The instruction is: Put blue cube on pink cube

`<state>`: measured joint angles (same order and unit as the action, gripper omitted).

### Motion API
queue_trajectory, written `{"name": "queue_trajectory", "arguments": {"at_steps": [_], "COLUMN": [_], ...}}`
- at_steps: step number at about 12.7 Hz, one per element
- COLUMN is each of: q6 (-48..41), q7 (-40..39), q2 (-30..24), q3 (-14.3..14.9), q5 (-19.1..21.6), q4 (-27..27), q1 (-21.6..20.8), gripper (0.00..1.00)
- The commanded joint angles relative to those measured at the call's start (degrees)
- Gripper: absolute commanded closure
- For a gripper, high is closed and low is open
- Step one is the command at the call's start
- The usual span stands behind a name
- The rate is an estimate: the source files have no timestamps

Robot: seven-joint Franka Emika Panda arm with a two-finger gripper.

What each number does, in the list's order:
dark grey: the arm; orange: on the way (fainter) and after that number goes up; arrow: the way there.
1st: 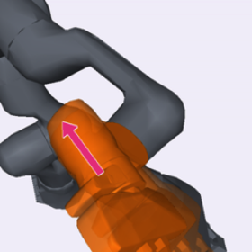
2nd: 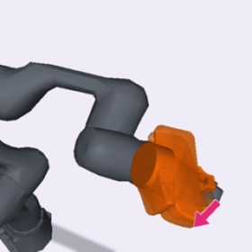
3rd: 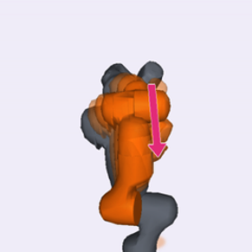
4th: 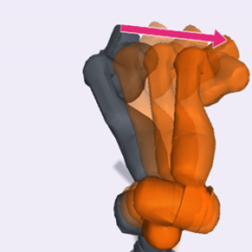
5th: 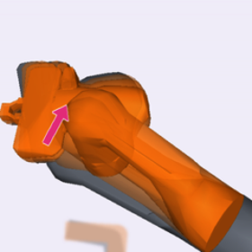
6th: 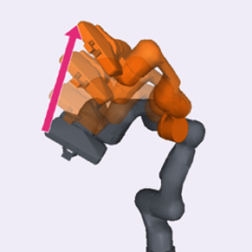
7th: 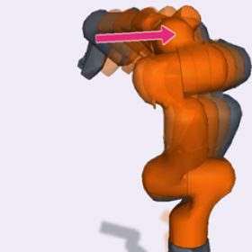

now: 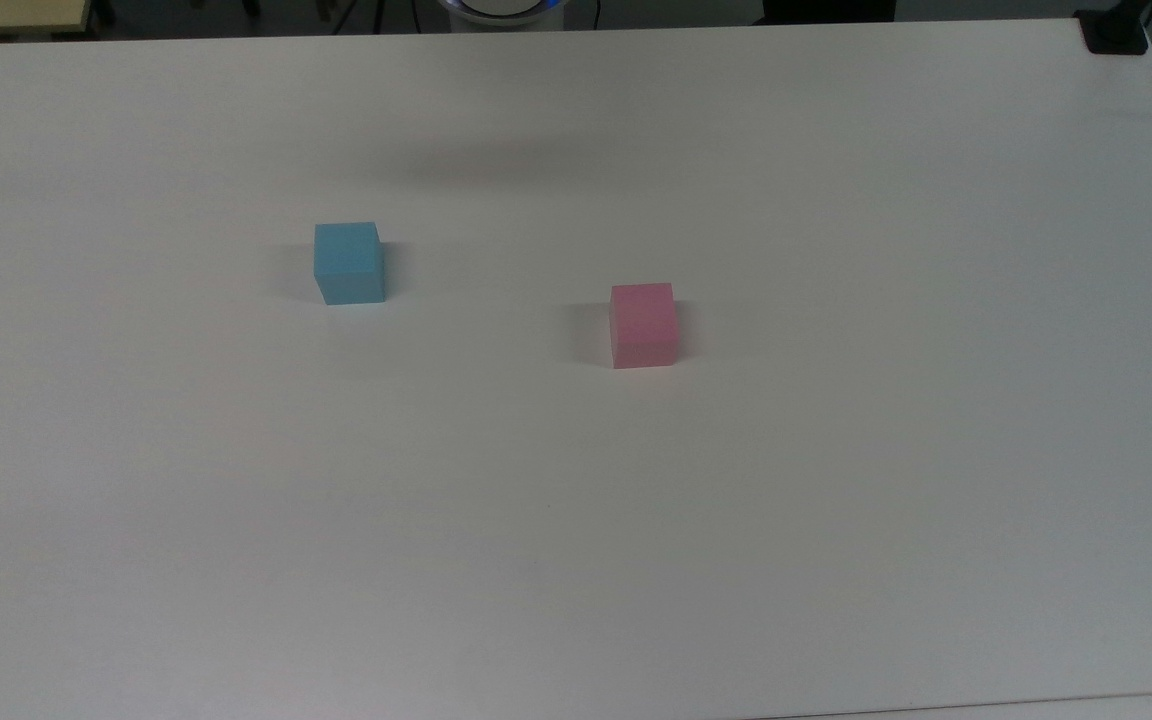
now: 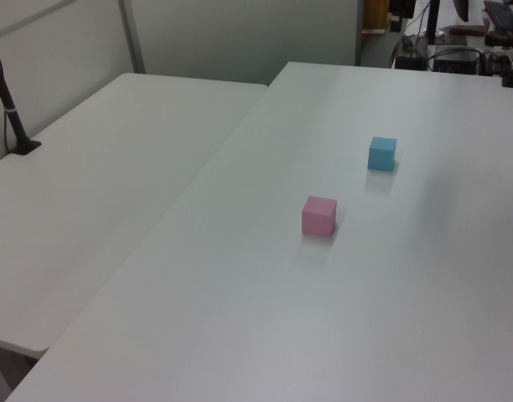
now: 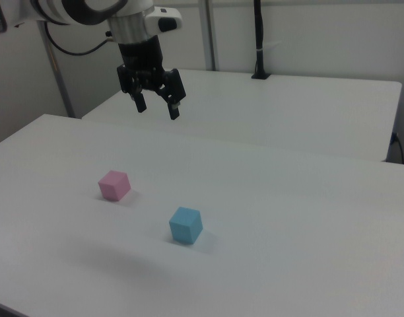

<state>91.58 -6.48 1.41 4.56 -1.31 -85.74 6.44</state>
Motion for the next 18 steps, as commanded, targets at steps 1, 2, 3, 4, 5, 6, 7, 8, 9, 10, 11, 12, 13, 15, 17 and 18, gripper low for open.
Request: {"name": "queue_trajectory", "arguments": {"at_steps": [1,2,3,4,5,6,7,8,9,10,11,12,13,15,17,18], "q6": [2.20,2.20,2.20,2.29,2.20,2.11,2.02,1.85,1.76,1.67,1.58,1.58,1.67,2.02,2.11,2.02], "q7": [-0.90,-0.90,-0.90,-0.90,-0.90,-0.82,-0.82,-0.82,-0.82,-0.82,-0.73,-0.64,-0.64,-0.64,-0.64,-0.64], "q2": [-0.18,-0.18,-0.18,-0.18,-0.18,-0.18,-0.27,-0.36,-0.53,-0.53,-0.36,-0.27,-0.70,-0.79,-0.88,-0.88], "q3": [0.45,0.45,0.45,0.45,0.27,0.27,0.27,0.27,0.27,0.27,0.18,-0.08,-0.17,-0.26,-0.26,-0.26], "q5": [0.60,0.60,0.60,0.60,0.60,0.60,0.60,0.60,0.60,0.60,0.60,0.52,0.52,0.34,0.25,0.34], "q4": [-0.92,-0.92,-0.92,-0.92,-0.92,-0.92,-0.92,-0.92,-0.92,-0.92,-0.92,-0.92,-0.92,-1.01,-1.10,-1.18], "q1": [-0.46,-0.46,-0.55,-0.64,-0.72,-0.72,-0.72,-0.72,-0.72,-0.64,-0.72,-0.81,-0.81,-1.07,-1.78,-1.87], "gripper": [0.00,0.00,0.00,0.00,0.00,0.00,0.00,0.00,0.00,0.00,0.00,0.00,0.00,0.00,0.00,0.00]}}
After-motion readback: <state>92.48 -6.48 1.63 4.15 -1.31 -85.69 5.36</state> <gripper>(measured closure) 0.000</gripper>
